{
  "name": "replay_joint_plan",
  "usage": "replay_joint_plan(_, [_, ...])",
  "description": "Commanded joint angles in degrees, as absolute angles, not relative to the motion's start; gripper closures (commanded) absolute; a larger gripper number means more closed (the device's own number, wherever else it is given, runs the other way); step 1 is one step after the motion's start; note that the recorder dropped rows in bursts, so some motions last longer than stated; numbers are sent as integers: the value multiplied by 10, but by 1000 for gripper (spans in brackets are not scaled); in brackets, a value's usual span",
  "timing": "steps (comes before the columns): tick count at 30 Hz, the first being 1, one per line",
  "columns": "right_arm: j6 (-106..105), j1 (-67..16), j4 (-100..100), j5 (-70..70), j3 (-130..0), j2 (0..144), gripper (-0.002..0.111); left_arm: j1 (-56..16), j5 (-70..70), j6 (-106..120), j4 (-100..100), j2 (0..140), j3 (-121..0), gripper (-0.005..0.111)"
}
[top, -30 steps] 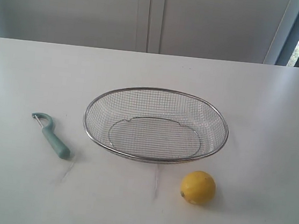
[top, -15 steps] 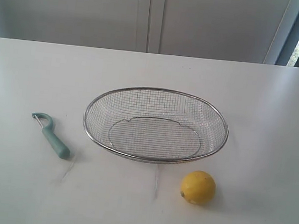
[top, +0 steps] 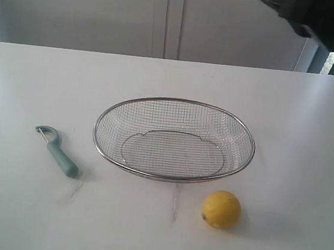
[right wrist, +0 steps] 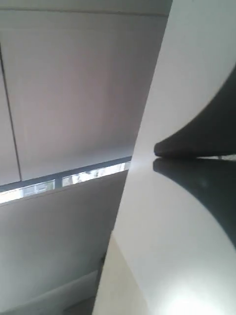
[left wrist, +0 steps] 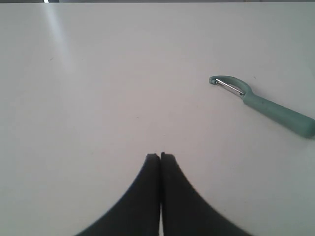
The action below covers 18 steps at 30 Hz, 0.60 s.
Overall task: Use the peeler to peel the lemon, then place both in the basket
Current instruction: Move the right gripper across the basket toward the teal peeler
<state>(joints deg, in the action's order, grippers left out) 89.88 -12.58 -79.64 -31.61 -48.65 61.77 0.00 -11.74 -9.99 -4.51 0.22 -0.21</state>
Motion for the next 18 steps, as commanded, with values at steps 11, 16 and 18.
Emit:
replay_joint_plan(11, [953,-376,-999,-7,-611,797,108,-1,-117,-102,-44,0,0,107])
replay_joint_plan(16, [671,-393,-968,352,-629,837,108,-1,-117,-102,-44,0,0,107])
replay_joint_plan(18, [554,-393,-846,391,-646,843,108,-1,-117,-102,-44,0,0,107])
